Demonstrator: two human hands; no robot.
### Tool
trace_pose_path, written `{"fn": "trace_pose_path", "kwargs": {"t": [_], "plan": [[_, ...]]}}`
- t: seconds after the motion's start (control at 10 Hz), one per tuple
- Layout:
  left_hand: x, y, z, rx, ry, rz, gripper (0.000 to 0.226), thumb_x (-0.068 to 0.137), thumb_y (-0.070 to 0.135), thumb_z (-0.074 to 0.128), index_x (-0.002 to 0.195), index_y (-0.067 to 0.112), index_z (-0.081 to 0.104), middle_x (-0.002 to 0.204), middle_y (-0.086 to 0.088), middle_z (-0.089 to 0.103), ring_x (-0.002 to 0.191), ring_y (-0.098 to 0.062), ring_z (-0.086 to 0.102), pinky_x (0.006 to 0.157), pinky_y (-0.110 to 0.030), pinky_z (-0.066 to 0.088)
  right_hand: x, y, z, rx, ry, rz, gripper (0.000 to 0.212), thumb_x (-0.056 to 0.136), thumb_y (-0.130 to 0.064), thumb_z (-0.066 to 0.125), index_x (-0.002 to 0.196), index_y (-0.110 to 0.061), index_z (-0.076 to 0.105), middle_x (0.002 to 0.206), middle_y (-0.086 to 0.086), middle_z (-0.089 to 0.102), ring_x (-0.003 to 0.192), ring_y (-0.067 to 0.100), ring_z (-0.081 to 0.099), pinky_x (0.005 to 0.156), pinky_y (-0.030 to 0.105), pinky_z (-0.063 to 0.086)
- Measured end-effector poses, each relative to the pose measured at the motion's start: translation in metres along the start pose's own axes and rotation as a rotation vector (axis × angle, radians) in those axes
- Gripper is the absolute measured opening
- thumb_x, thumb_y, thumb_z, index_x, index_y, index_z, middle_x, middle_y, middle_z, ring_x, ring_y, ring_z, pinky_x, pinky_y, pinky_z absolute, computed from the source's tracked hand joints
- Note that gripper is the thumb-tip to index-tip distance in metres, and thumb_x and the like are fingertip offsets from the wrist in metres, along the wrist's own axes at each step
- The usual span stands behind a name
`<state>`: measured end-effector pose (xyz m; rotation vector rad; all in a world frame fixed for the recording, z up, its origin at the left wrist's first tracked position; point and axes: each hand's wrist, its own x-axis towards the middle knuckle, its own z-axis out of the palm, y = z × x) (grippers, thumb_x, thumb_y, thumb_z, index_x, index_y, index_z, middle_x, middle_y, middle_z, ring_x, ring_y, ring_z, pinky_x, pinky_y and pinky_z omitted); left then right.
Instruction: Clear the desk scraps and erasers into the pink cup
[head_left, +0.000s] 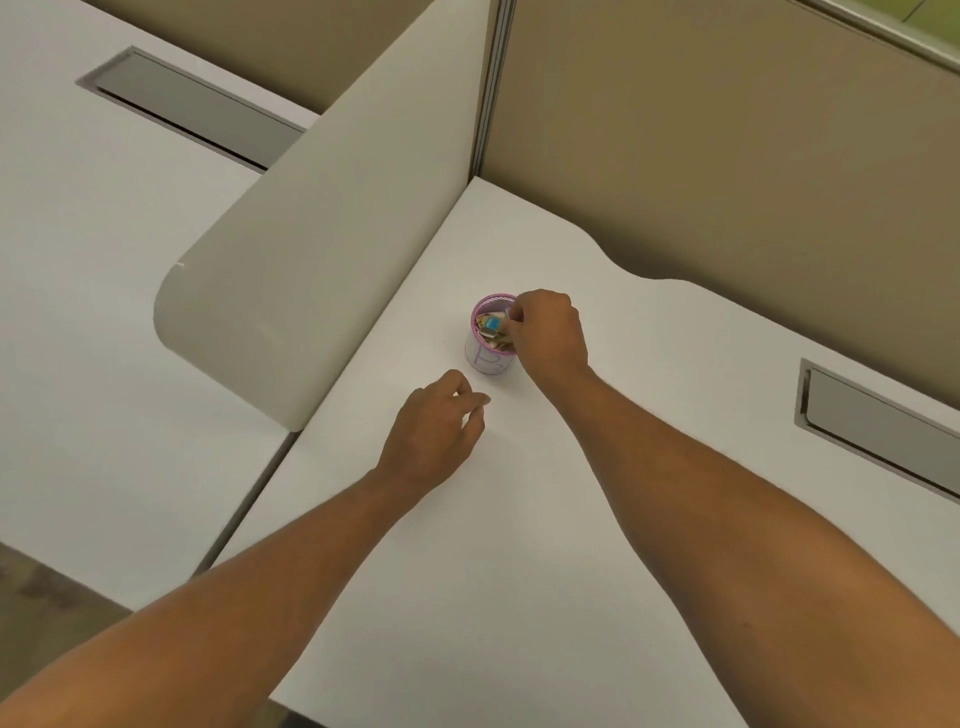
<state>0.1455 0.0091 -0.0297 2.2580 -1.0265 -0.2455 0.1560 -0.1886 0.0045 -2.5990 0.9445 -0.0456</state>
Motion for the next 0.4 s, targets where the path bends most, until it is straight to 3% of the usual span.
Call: {"fn": "trace_pose_path", "kwargs": {"t": [0.2, 0.3, 0.4], "plan": [[0.01, 0.001, -0.005, 0.034, 0.043, 0.043, 0.022, 0.098, 0.014, 0.066, 0.114, 0.01, 0.081, 0.096, -0.01, 0.067, 0.078, -0.031, 0.065, 0.072, -0.044, 0.054, -0.002, -0.001, 0.004, -0.076, -0.108, -0.048, 0.027, 0.098, -0.027, 0.059, 0.092, -0.007, 0.077, 0.089, 0.012, 0.068, 0.079, 0.026, 0.063, 0.067, 0.029, 0.044], [0.017, 0.004, -0.006, 0.071, 0.095, 0.074, 0.02, 0.095, 0.012, 0.068, 0.11, 0.009, 0.081, 0.092, -0.011, 0.068, 0.083, -0.033, 0.063, 0.071, -0.046, 0.054, -0.014, 0.005, -0.006, -0.015, 0.012, -0.068, 0.03, 0.103, -0.029, 0.052, 0.104, -0.011, 0.075, 0.098, 0.01, 0.071, 0.089, 0.024, 0.066, 0.077, 0.032, 0.054], [0.025, 0.007, -0.006, 0.107, 0.147, 0.128, 0.016, 0.092, 0.011, 0.072, 0.105, 0.008, 0.082, 0.089, -0.01, 0.069, 0.082, -0.033, 0.062, 0.068, -0.044, 0.053, -0.04, 0.023, -0.017, 0.023, 0.243, -0.085, 0.031, 0.106, -0.033, 0.046, 0.103, -0.016, 0.071, 0.098, 0.003, 0.07, 0.089, 0.021, 0.064, 0.075, 0.036, 0.054]]}}
